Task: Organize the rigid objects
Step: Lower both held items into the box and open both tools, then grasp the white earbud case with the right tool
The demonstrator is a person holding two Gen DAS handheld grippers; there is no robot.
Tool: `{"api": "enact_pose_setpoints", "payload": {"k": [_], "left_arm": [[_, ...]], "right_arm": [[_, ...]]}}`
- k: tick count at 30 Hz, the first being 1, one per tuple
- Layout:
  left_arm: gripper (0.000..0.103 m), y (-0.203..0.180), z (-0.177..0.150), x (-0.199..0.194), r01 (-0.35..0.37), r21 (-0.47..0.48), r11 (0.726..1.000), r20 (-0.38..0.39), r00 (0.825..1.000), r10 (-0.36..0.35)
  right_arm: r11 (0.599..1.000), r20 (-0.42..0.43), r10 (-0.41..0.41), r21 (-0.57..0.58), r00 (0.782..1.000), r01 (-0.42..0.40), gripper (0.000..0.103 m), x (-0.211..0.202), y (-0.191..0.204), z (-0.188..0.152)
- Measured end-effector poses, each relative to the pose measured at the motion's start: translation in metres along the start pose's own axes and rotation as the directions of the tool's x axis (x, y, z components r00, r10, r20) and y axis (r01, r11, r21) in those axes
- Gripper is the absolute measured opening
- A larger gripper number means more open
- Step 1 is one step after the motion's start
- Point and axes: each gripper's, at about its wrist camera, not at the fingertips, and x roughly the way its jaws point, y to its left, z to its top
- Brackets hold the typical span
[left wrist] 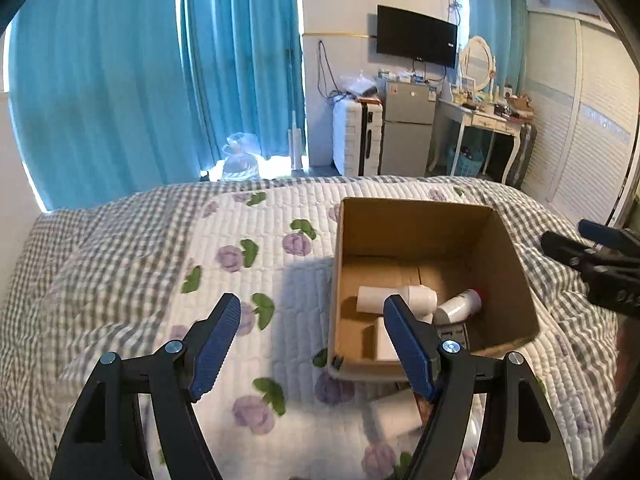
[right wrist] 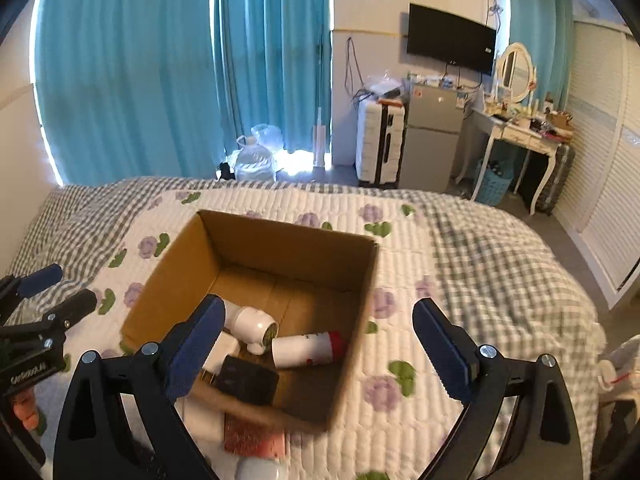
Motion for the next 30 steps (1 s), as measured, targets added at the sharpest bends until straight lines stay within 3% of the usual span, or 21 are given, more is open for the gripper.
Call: {"api": "enact_pose_setpoints", "payload": {"k": [9, 15, 19, 22, 26, 30], "left_arm": [[0.077, 0.014, -0.014, -0.078, 0.028, -0.026, 0.999, 0.045, 0.999, -0.026], [0.077, 0.013, -0.028, -0.093, 0.013, -0.002, 1.000, 0.030, 0.999, -0.013], [0.077, 0.011, -0.050, -0.070, 0.038, -0.045, 0.998, -0.022, 0.999, -0.039], [0.077, 0.006, -0.074, -0.046, 0.019, -0.069, 0.997, -0.062, 0.998, -0.023], [0.077, -0.003, -0.105, -0.010, -0.002, -0.069, 0.998, -0.094, 0.996, -0.004], [0.077, -0.007, -0.132, 0.025, 0.021, -0.062, 0.998, -0.174, 0.984, -0.031]], "right_arm": [[0.998, 0.039, -0.040, -0.048, 0.998, 0.042, 0.095, -0.103, 0.010, -0.009], [0.993, 0.029, -0.006, -0.114, 1.000, 0.009, 0.095, -0.129, 0.033, -0.024], [0.995, -0.034, 0.018, -0.099, 0.999, -0.021, 0.095, -0.107, 0.046, -0.050], [0.996, -0.105, 0.033, -0.083, 0.994, -0.042, 0.095, -0.071, 0.053, -0.080], [0.995, -0.205, 0.010, -0.093, 0.979, -0.030, 0.095, -0.014, 0.060, -0.123], [0.997, -0.263, 0.028, -0.068, 0.964, -0.047, 0.095, 0.027, 0.053, -0.156]]}}
